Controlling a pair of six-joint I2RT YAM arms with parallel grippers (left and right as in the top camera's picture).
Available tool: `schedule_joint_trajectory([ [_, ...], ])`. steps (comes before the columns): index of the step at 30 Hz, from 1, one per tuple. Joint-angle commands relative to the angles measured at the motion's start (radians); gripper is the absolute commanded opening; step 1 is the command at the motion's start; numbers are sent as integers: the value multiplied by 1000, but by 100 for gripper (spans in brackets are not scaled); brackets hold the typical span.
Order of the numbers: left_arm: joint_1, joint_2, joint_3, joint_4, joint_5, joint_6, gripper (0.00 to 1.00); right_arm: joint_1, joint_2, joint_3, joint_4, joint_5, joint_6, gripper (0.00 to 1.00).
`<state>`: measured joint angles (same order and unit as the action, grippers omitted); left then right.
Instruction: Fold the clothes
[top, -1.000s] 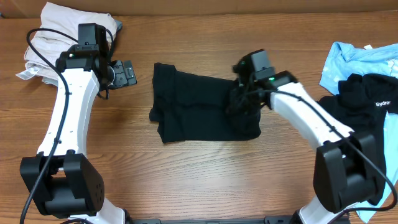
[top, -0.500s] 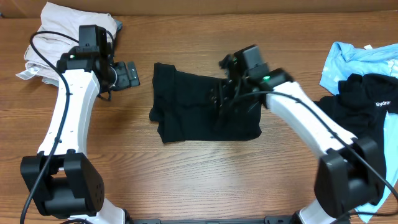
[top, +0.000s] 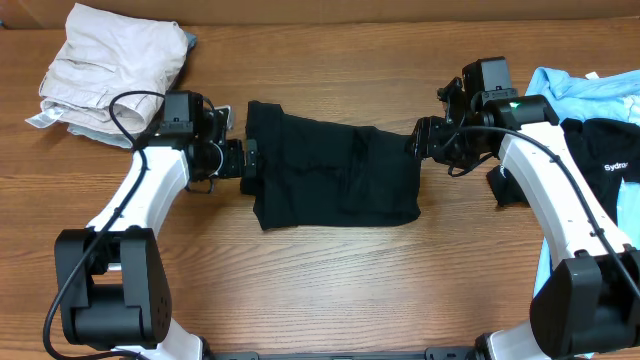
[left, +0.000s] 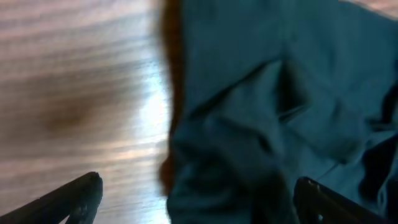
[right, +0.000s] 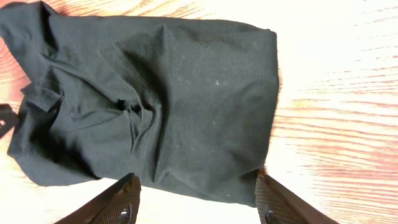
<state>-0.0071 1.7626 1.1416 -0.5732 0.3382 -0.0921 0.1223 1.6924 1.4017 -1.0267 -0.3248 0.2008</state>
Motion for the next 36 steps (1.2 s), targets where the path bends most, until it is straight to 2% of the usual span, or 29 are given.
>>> schedule_joint_trajectory([
  [1, -1, 0, -18, 35, 45, 37, 100, 0, -13, 13, 0, 10, -19, 64],
  [17, -43, 212, -18, 170, 192, 36, 100, 0, -13, 13, 3, 11, -19, 64],
  [19, -67, 231, -18, 180, 208, 36, 97, 0, -13, 13, 3, 11, -19, 64],
  [22, -113, 270, -18, 197, 205, 33, 83, 0, -13, 13, 3, 31, -19, 64],
  [23, -126, 281, -18, 200, 198, 33, 72, 0, -13, 13, 2, 34, -18, 63],
  [25, -144, 298, -18, 196, 157, 16, 44, 0, -13, 13, -2, 34, -18, 61],
  [26, -147, 305, -18, 187, 111, -18, 28, 0, -12, 13, -5, 34, -18, 57],
  [28, -145, 306, -18, 162, 21, -81, 8, 0, -12, 11, -13, 37, -19, 48],
  [30, -130, 302, -13, 132, -41, -113, 4, 0, -8, 5, -16, 37, -19, 27],
  [32, -104, 301, 11, 87, -58, -110, 4, 0, 3, -8, -6, 35, -18, 16],
  [35, -68, 301, 78, -19, -62, -103, 4, 4, 26, -51, 42, 11, -18, 15],
  [36, -59, 301, 111, -64, -62, -90, 4, 6, 36, -72, 68, -2, -18, 11],
])
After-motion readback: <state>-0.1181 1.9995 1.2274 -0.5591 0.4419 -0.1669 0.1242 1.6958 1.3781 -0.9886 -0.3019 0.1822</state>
